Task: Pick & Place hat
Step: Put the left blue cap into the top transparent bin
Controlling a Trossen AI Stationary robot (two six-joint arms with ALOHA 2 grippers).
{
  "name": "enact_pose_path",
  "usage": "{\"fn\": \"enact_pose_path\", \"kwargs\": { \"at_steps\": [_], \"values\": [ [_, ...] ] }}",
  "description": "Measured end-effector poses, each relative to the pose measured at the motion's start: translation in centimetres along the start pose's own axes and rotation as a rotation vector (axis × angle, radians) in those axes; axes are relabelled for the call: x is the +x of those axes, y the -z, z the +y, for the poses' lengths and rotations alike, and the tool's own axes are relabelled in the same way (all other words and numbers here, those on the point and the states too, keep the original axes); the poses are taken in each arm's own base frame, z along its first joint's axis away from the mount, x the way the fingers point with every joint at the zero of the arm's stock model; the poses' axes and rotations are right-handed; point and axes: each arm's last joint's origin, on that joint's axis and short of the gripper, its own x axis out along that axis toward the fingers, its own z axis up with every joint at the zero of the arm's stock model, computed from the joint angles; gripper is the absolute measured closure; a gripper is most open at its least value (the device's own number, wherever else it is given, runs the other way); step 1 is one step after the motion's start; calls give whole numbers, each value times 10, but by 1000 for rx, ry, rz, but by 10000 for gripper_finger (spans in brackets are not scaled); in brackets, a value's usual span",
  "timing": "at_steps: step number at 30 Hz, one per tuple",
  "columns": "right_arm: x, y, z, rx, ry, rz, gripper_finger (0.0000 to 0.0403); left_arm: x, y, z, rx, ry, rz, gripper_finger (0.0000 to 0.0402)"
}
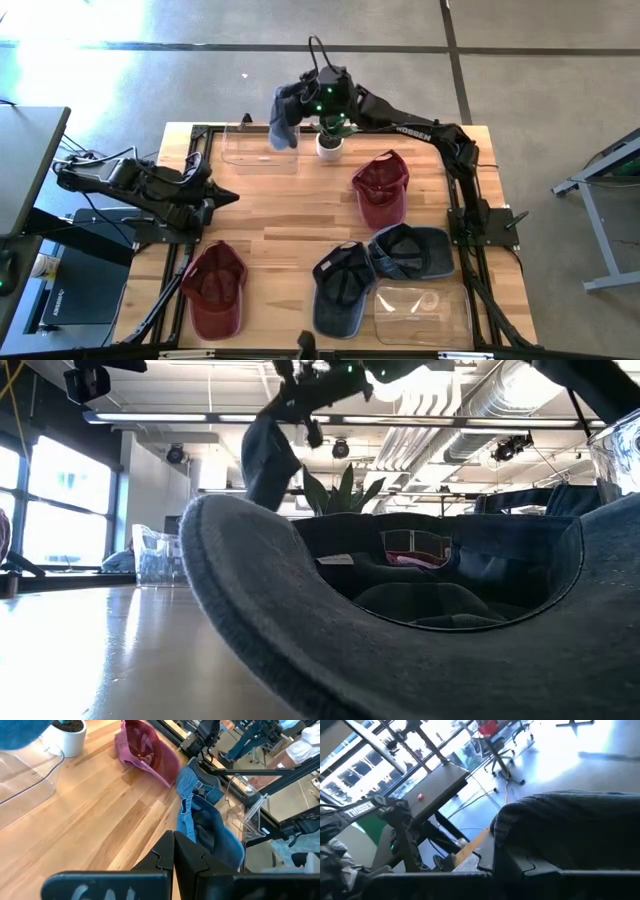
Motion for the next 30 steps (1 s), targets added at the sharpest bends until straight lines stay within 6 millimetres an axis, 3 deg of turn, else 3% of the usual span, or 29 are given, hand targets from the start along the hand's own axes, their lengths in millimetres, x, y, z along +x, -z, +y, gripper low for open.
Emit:
{"fn": "enact_pose_path", "kwargs": {
  "at_steps": [9,18,26,30],
  "values": [
    [27,15,-34,59,-32,39,396,0,0,0,2,-4,2,401],
    [58,52,-57,81,-8,124,396,0,0,1,0,-15,-9,401],
    [61,46,-41,81,-96,3,400,0,0,1,-6,-18,-14,401],
    [61,46,-40,85,-41,-44,399,0,0,1,-7,-18,-14,401]
  ]
}}
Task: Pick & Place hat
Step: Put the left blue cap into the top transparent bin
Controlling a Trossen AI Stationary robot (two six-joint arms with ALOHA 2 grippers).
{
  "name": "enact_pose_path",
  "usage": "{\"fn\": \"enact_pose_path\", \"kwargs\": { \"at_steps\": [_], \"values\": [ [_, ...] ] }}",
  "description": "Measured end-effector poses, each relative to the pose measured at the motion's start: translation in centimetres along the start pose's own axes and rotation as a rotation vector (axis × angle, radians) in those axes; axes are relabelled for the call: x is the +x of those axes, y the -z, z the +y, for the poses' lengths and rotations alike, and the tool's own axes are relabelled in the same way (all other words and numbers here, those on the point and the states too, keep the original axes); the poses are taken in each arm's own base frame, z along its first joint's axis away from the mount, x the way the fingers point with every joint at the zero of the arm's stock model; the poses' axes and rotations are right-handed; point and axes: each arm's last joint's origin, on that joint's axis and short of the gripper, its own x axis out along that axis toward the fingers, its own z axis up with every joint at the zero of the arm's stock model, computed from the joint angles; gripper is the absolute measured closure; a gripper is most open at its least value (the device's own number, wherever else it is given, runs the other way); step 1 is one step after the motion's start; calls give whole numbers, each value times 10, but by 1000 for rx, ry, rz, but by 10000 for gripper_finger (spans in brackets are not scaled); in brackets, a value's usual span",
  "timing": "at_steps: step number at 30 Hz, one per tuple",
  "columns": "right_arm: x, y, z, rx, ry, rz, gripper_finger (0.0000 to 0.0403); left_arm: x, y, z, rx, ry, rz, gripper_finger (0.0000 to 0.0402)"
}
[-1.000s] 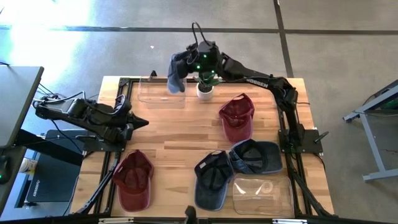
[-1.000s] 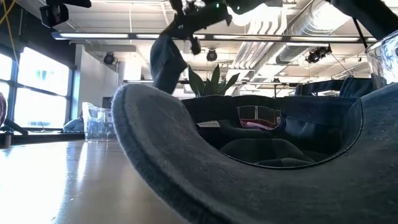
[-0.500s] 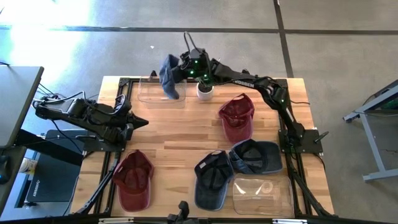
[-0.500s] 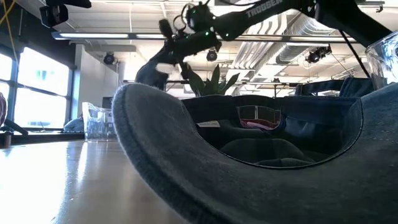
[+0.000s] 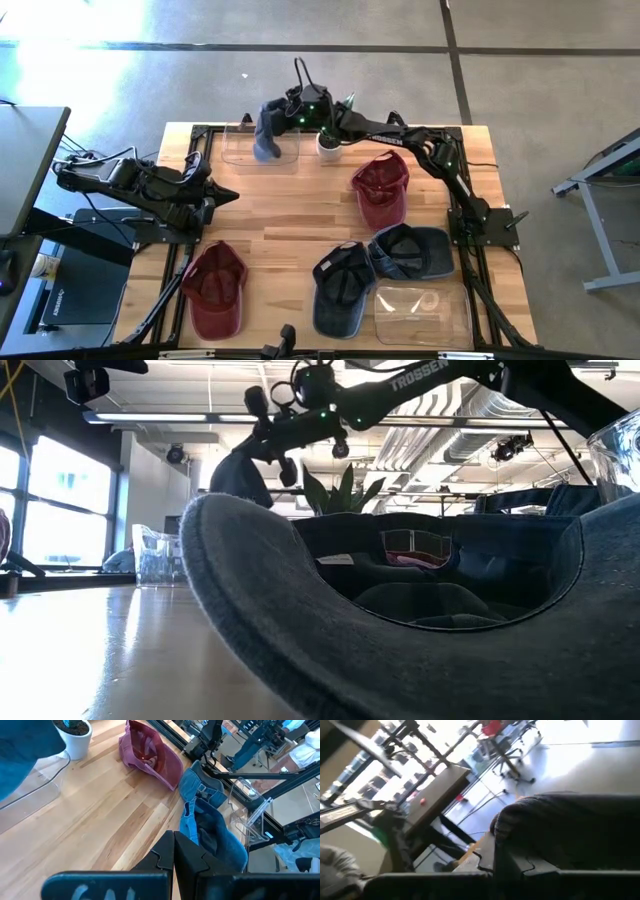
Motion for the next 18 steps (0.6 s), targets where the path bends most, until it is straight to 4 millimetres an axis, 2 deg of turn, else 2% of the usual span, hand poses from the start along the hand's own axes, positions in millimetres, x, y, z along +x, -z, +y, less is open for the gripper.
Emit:
{"fn": "enact_pose_path", "kwargs": {
  "at_steps": [5,11,18],
  "values": [
    [11,13,-9,15,-6,6,400,0,0,0,-2,0,0,402],
    [15,38,-19,-47,88,148,400,0,0,0,-2,-3,-3,401],
    [14,43,-25,-150,137,219,393,0,0,0,0,-8,-8,402]
  ]
}}
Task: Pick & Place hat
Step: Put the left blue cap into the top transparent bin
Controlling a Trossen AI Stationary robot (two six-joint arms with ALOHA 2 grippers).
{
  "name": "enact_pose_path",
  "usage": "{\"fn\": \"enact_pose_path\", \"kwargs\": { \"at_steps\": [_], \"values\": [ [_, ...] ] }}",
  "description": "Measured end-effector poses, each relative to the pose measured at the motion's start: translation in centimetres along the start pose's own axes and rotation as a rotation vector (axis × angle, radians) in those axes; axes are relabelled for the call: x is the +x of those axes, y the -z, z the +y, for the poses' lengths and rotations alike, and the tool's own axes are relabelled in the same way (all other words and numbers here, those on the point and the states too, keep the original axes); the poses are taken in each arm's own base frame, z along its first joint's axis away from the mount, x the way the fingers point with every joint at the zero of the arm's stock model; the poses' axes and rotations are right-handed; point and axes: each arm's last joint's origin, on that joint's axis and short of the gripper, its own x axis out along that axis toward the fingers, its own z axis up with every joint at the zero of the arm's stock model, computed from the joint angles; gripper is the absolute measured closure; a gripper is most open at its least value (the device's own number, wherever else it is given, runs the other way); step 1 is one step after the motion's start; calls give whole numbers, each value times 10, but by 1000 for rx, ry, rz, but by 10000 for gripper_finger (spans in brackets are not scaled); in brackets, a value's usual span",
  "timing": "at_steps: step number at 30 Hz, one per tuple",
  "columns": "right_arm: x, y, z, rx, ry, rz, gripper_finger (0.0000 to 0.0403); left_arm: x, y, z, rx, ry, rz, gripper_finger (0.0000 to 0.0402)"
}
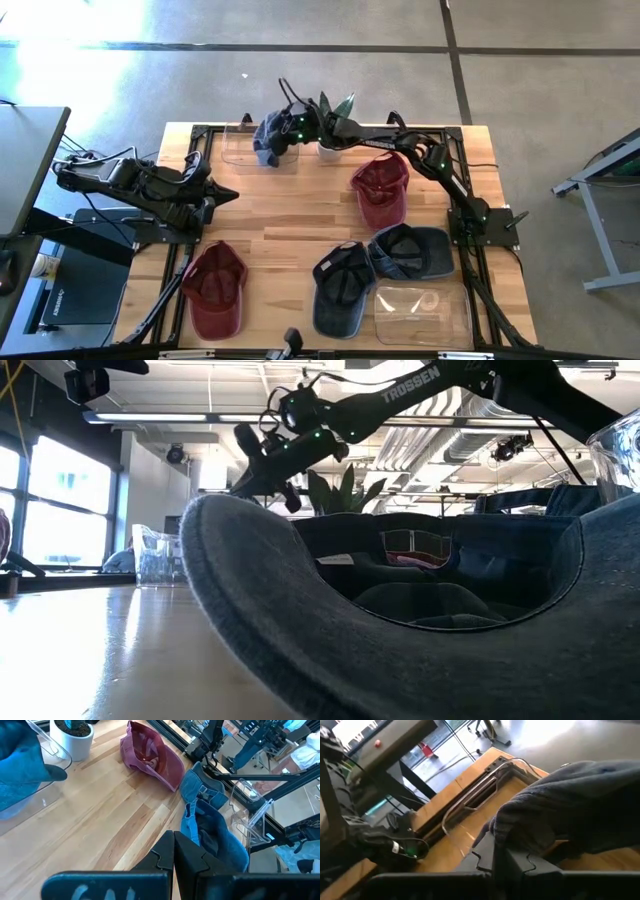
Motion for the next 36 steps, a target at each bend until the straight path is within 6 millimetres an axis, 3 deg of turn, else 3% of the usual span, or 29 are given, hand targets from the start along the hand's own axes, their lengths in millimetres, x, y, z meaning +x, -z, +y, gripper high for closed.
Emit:
{"fn": "enact_pose_path", "kwargs": {
  "at_steps": [11,20,25,29,33,36],
  "values": [
    [-8,-13,4,-246,77,-27,384,7,1,-2,12,-47,-2,402],
    [-35,-41,22,-357,153,106,272,44,6,-8,-18,-199,75,402],
    [-74,-50,36,-397,88,231,236,73,-3,7,-79,-347,129,402],
    [-126,-44,48,-454,51,339,237,93,-20,29,-150,-362,192,402],
    [-182,-28,52,-490,5,370,246,109,-38,55,-147,-344,222,402],
    [-223,-10,41,-479,25,356,252,124,-52,76,-139,-341,211,402]
  ]
}}
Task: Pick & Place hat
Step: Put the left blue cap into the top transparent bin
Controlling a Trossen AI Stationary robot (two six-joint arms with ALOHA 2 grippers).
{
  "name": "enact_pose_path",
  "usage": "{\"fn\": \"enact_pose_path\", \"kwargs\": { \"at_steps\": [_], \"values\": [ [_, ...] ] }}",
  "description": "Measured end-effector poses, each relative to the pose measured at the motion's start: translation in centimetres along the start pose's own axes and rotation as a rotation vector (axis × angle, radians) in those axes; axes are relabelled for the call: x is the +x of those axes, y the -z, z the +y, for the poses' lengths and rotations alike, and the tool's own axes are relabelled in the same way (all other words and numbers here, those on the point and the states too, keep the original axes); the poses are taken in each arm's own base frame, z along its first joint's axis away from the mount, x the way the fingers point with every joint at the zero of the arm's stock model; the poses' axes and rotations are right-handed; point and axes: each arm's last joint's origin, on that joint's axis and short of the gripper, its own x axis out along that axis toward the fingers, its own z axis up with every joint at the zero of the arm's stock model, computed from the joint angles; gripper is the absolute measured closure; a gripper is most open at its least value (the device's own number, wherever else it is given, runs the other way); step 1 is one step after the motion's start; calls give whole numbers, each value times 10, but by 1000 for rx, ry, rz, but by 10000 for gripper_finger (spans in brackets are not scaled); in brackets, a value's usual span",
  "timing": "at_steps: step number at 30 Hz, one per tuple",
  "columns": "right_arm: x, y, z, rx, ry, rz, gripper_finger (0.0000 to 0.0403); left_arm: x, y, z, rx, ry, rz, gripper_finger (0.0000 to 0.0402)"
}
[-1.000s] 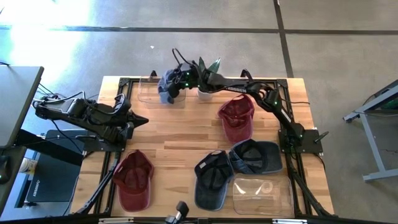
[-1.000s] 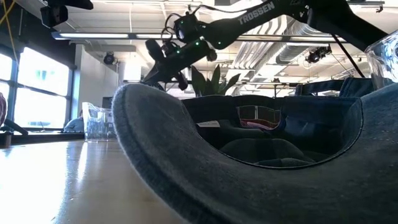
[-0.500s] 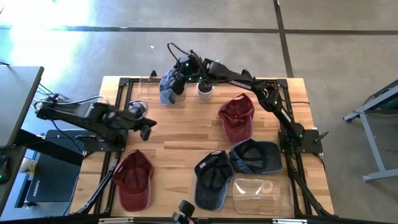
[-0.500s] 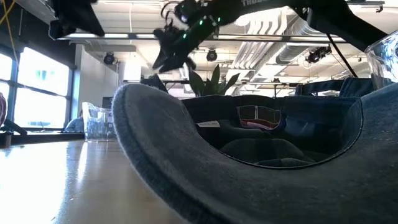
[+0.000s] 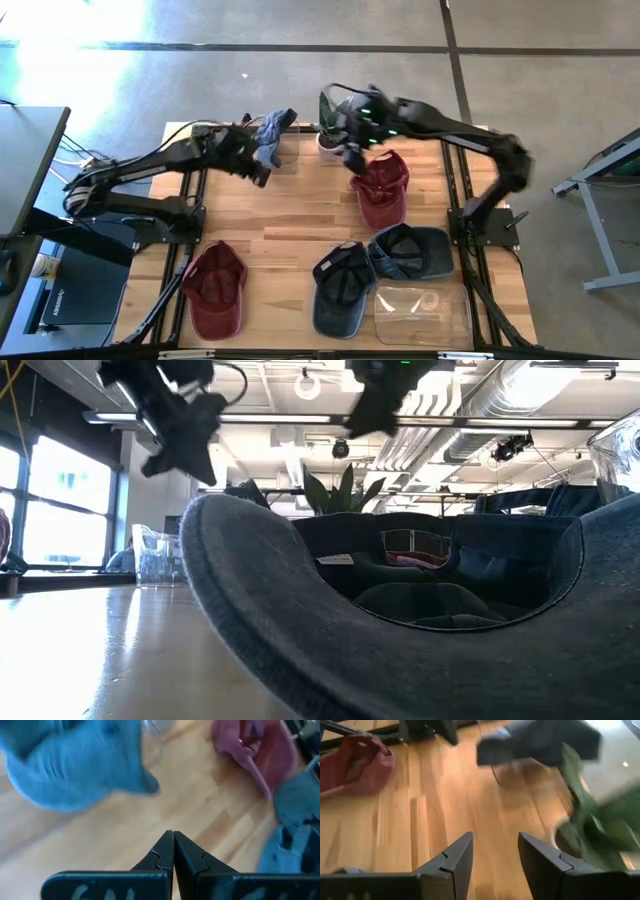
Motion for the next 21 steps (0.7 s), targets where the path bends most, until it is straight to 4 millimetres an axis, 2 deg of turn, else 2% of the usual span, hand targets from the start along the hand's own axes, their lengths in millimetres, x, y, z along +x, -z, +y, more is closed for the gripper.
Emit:
{"fn": "enact_pose_path", "kwargs": {
  "at_steps": [6,10,14,17,21],
  "values": [
    [-57,52,4,83,35,-211,256,42,-28,14,10,43,-35,402],
    [-78,77,7,123,40,-322,257,70,-36,15,10,30,-76,402],
    [-89,89,11,130,37,-405,258,87,-46,14,15,29,-156,402],
    [-88,92,11,142,34,-416,257,85,-53,10,-10,28,-154,402],
    [-84,93,10,138,29,-406,258,57,-63,-2,17,78,-76,402]
  ]
}}
